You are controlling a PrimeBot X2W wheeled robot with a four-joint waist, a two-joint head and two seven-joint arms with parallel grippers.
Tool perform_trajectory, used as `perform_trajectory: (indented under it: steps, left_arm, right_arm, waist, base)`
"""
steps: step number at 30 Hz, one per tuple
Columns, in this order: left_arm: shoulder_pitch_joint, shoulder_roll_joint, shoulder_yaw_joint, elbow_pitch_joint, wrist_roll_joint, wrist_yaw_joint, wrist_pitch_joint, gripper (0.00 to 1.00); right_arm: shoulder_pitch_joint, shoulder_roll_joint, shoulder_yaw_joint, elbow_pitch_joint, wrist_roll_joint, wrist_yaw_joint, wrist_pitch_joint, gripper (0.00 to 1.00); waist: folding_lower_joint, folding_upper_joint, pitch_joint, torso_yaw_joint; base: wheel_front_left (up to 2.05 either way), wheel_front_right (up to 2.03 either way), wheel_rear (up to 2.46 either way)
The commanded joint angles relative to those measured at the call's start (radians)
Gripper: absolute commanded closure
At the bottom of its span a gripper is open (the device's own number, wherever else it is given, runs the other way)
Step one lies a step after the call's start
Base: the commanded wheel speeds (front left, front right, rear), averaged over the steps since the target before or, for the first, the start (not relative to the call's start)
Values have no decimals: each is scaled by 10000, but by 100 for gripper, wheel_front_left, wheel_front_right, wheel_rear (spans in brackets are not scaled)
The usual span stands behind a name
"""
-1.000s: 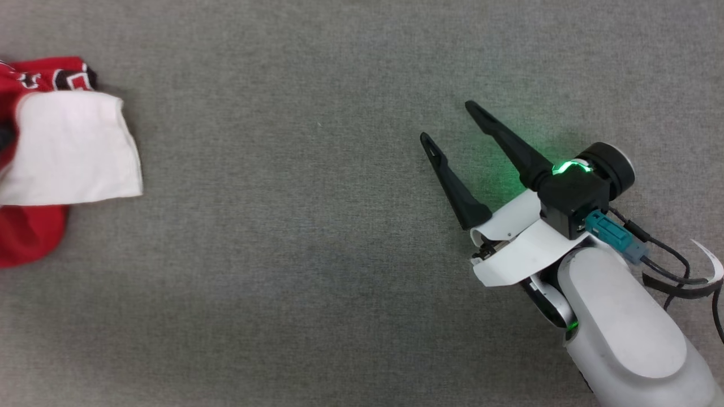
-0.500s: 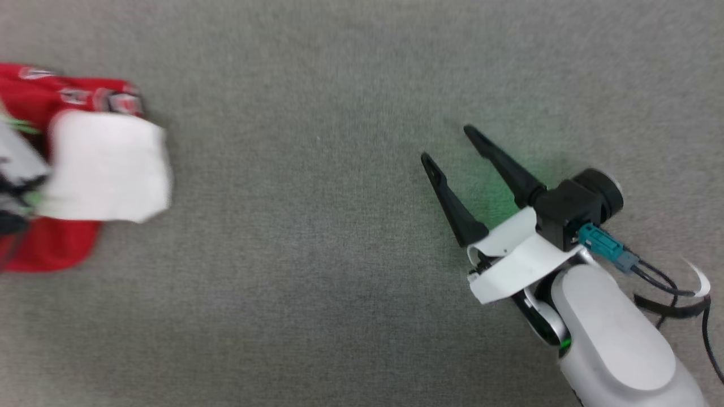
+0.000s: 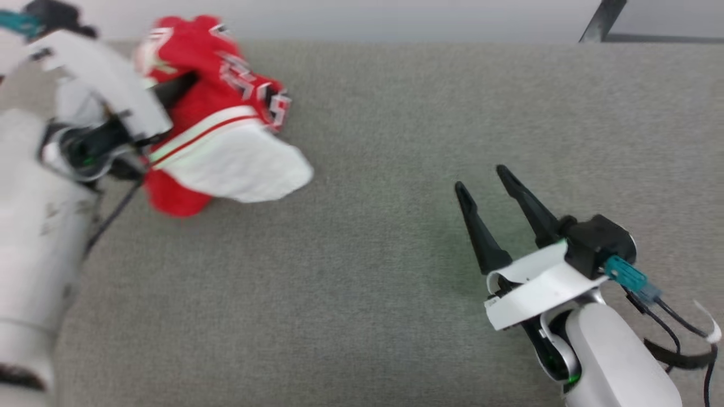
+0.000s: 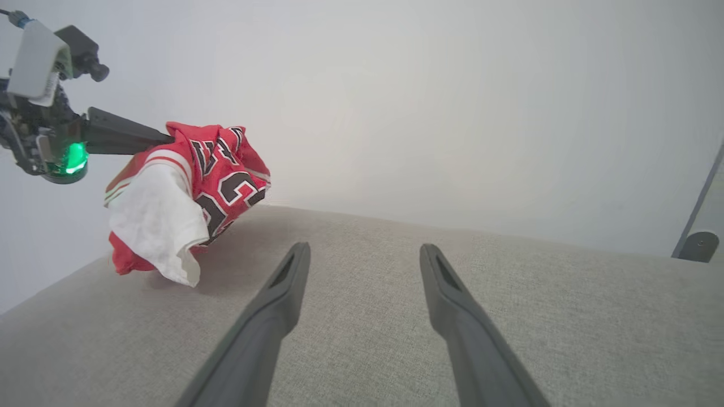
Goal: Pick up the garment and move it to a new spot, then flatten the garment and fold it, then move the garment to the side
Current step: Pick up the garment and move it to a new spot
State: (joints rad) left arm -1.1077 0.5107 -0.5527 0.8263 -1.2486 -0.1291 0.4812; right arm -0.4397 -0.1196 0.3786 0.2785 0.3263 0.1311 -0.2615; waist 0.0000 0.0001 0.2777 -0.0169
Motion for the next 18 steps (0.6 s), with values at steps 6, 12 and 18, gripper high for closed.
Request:
perform_trajectory:
  steps: [6,12,18]
  left_arm:
    - [-740,-1468,-460,214,127,28,65,100]
    - [-1029,-2629,-1504,-34,734,-20,78,100]
    - [-879,-2932,-2660,-480,1018,-20,584,100]
  right_arm:
    - [756,255,-860,-362,-1,-6,-49,0]
    - [1091,482,-1511,-747,-47,-5,-48,0]
    - [1142,610,-1787,-1020,-26,-5,-38,0]
  waist:
    - [0,-1,-403,-916]
    - [0,-1,-203,-1751]
    - [0,-1,223,-2570]
  base:
    - [0,0,0]
    - [0,0,0]
    - [0,0,0]
